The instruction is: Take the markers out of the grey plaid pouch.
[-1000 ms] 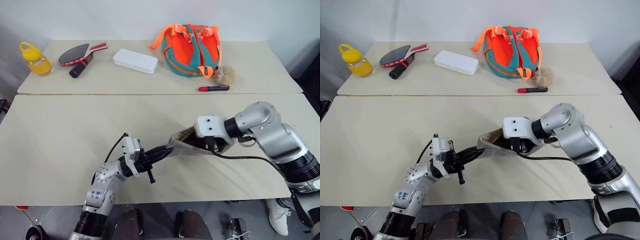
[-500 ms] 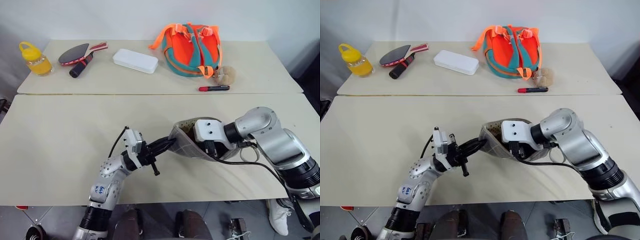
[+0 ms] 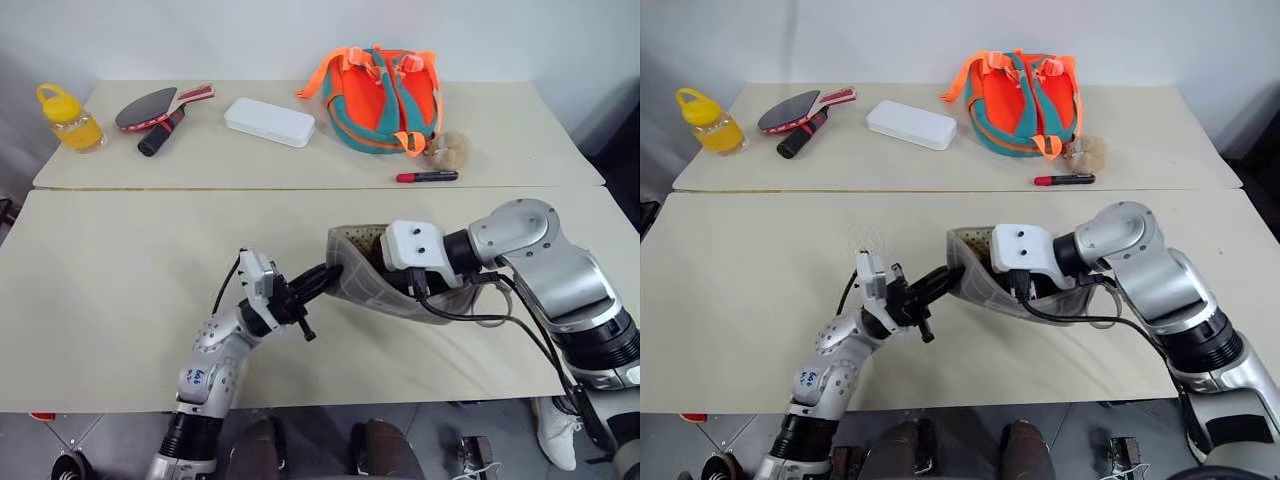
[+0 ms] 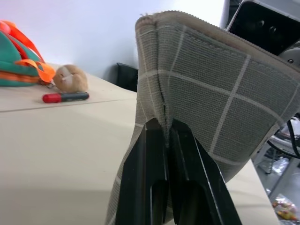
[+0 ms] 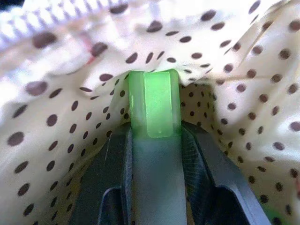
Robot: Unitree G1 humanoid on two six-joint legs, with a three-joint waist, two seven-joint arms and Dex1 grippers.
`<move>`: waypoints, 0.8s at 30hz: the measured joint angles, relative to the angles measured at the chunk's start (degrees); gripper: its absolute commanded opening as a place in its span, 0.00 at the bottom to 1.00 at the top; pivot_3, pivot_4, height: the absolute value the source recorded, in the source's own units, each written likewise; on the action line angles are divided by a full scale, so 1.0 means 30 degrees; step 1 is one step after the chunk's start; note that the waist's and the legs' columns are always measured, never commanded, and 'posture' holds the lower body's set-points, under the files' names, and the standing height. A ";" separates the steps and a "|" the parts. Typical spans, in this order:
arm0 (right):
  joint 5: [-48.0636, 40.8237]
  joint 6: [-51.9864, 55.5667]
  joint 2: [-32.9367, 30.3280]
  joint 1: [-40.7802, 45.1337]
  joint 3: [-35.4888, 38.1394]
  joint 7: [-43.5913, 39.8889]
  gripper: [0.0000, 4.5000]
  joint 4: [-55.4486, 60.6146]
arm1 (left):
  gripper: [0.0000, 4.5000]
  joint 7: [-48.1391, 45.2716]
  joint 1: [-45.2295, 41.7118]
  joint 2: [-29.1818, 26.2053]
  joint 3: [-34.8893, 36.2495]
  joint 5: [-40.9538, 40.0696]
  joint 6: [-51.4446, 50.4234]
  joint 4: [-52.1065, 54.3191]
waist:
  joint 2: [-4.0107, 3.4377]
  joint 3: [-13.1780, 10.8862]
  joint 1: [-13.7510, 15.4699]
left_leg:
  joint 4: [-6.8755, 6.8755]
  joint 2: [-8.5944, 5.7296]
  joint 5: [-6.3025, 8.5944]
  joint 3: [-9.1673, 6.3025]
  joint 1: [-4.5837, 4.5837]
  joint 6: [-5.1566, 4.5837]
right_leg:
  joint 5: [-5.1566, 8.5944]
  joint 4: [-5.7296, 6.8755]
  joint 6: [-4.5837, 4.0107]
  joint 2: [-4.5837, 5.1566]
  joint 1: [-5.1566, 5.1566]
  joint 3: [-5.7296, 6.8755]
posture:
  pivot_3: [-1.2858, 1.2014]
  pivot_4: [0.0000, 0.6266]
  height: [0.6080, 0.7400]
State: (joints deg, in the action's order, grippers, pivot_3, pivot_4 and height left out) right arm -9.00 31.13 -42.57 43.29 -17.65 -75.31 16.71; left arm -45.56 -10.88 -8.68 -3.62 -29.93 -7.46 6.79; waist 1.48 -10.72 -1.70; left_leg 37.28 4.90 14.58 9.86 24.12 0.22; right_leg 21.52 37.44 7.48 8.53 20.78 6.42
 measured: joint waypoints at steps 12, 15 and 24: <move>0.1924 -0.5896 0.1233 0.1875 0.0205 0.2386 0.24 -0.4904 | 0.00 -0.0291 0.0298 -0.1370 -0.0247 0.0713 0.0405 0.0463 | -0.0001 -0.0001 0.0017 | -0.0012 -0.0005 -0.0002 0.0025 0.0006 0.0002 | -0.0003 0.0011 0.0007 0.0001 0.0026 -0.0009 | 0.52 0.24 1.00; 0.2059 -0.6439 0.1215 0.1876 0.0206 0.2442 0.24 -0.5518 | 0.00 -0.0237 0.0210 -0.1579 0.0029 0.0859 0.0620 0.0417 | -0.0001 -0.0001 0.0021 | -0.0008 -0.0005 -0.0002 0.0032 0.0008 0.0002 | -0.0003 0.0022 0.0006 0.0001 0.0037 -0.0015 | 0.52 0.24 1.00; 0.1404 -0.6702 0.0720 0.1857 0.0956 0.1593 0.24 -0.5755 | 0.00 -0.0021 -0.0643 -0.3011 0.1536 0.2151 0.2650 -0.0799 | -0.0001 -0.0001 0.0020 | -0.0009 -0.0002 -0.0004 0.0053 0.0019 0.0005 | -0.0003 0.0054 0.0007 0.0001 0.0077 -0.0034 | 0.52 0.24 1.00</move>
State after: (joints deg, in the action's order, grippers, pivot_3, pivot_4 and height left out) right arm -4.79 11.02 -40.41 48.87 -14.78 -70.53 -0.55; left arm -45.62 -12.81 -17.71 0.99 -23.48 0.49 4.40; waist 1.47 -10.73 -1.64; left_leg 37.25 4.89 14.56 10.01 24.18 0.24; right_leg 21.52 37.60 7.50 8.53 21.01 6.32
